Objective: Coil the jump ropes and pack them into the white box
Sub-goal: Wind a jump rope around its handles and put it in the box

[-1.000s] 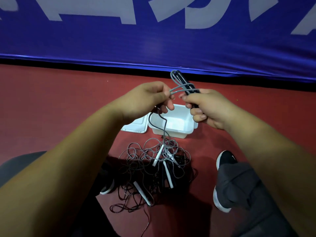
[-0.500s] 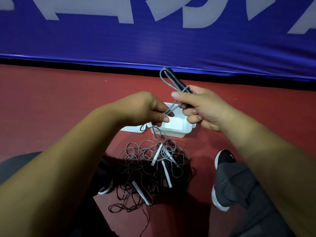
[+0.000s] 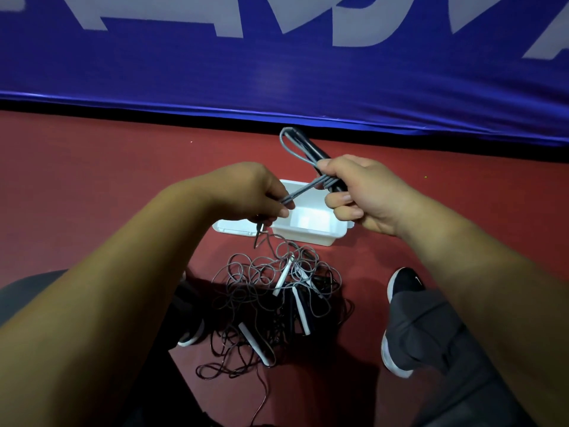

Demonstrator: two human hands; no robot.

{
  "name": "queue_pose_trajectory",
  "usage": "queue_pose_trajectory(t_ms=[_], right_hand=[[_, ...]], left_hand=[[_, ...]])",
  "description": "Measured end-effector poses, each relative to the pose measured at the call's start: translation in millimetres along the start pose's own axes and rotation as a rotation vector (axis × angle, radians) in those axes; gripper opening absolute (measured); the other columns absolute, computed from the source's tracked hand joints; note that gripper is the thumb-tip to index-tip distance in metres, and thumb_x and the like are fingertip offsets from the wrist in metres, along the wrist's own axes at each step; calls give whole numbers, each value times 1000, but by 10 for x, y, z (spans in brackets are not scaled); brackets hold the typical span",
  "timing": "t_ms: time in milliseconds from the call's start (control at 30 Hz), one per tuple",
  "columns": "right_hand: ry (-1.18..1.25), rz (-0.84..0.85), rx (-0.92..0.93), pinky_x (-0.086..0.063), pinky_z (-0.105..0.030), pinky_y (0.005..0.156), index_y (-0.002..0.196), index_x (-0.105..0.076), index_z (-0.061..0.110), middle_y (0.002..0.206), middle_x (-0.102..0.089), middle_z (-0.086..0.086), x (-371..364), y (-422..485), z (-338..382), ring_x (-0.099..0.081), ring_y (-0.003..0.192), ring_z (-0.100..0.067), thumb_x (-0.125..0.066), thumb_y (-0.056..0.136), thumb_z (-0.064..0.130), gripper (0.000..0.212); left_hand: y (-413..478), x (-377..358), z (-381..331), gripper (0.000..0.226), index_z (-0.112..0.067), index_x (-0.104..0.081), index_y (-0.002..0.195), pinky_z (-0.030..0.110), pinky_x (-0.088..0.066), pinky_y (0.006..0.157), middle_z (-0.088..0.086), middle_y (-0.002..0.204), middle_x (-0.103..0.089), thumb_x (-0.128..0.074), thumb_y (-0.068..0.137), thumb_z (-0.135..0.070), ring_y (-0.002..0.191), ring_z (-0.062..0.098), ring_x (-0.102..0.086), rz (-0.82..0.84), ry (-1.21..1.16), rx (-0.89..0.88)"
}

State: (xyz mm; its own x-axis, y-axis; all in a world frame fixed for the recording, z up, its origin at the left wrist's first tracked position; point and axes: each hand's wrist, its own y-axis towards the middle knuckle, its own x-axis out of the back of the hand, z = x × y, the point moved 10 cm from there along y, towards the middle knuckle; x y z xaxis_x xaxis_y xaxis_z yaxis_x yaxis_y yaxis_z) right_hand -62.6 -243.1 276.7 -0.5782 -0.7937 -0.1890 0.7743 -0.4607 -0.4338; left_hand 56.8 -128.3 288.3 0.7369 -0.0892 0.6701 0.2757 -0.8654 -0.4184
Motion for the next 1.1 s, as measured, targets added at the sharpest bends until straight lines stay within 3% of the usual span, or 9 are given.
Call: queue_pose_trajectory(t_ms=[167, 300, 433, 533, 667, 800, 900, 1033, 1100], right_hand=[[-12, -8, 23, -20, -19, 37, 112, -56, 6, 90, -64, -14, 34, 14, 49, -31, 50, -11, -57, 106, 19, 15], [5, -19, 5, -18, -20, 40, 110, -55, 11, 82, -61, -11, 62, 24, 37, -29, 51, -11, -56, 105, 17, 8], [12, -16, 0, -15, -19, 39, 110, -61, 11, 76, -53, -7, 76, 36, 35, -26, 50, -10, -58, 102, 18, 11], [35, -31, 7, -15, -20, 39, 110, -67, 7, 74, -52, -4, 88, 23, 58, -26, 50, -9, -65, 100, 20, 17], [56, -17, 11, -18, -19, 36, 115, -66, 5, 72, -53, -3, 71, -10, 78, -27, 49, -7, -69, 100, 18, 20], [102, 7, -1, -18, -18, 35, 120, -63, 6, 71, -51, -1, 48, -23, 94, -26, 47, -6, -68, 101, 18, 23], [189, 18, -4, -19, -18, 33, 117, -60, 8, 71, -50, 1, 79, 2, 146, -25, 47, -4, -65, 101, 18, 19], [276, 14, 4, -21, -17, 32, 106, -61, 11, 72, -51, 1, 172, 40, 210, -26, 47, -3, -62, 103, 21, 11], [288, 7, 2, -22, -16, 32, 106, -62, 10, 73, -52, 1, 205, 46, 212, -27, 47, -3, -63, 102, 21, 12]], left_hand=[[-14, 43, 37, 16, -8, -79, 110, 19, -59, 59, 17, 87, -77, -71, 101, -19, 73, 16, -79, -78, -92, 29], [8, 7, 34, 18, -14, -79, 116, 27, -65, 78, 11, 90, -80, -71, 100, -15, 81, 14, -79, -40, -62, 2], [33, -11, 28, 21, -22, -81, 115, 22, -63, 81, 3, 90, -81, -77, 95, -16, 84, 13, -78, -20, -34, -12], [60, -18, -5, 16, -24, -83, 107, 28, -57, 75, -4, 84, -79, -81, 91, -26, 74, 11, -72, -19, 47, -24], [87, -42, -25, 16, -25, -78, 84, 18, -40, 56, -16, 61, -65, -76, 95, -37, 56, -3, -55, -30, 174, -16], [133, -47, -23, 25, -22, -71, 89, 30, -45, 68, -5, 76, -71, -58, 106, -37, 76, 14, -69, -82, 269, 1], [140, -11, -34, 31, -19, -69, 88, 26, -45, 63, -4, 68, -72, -54, 108, -37, 63, 8, -67, -157, 131, -3], [84, 132, -37, 19, -22, -71, 91, 32, -61, 73, -4, 79, -77, -64, 104, -32, 72, 9, -74, -216, -22, -63], [76, 139, -12, 4, -25, -76, 94, 33, -58, 77, -5, 84, -78, -73, 97, -26, 77, 11, -72, -198, -20, -81]])
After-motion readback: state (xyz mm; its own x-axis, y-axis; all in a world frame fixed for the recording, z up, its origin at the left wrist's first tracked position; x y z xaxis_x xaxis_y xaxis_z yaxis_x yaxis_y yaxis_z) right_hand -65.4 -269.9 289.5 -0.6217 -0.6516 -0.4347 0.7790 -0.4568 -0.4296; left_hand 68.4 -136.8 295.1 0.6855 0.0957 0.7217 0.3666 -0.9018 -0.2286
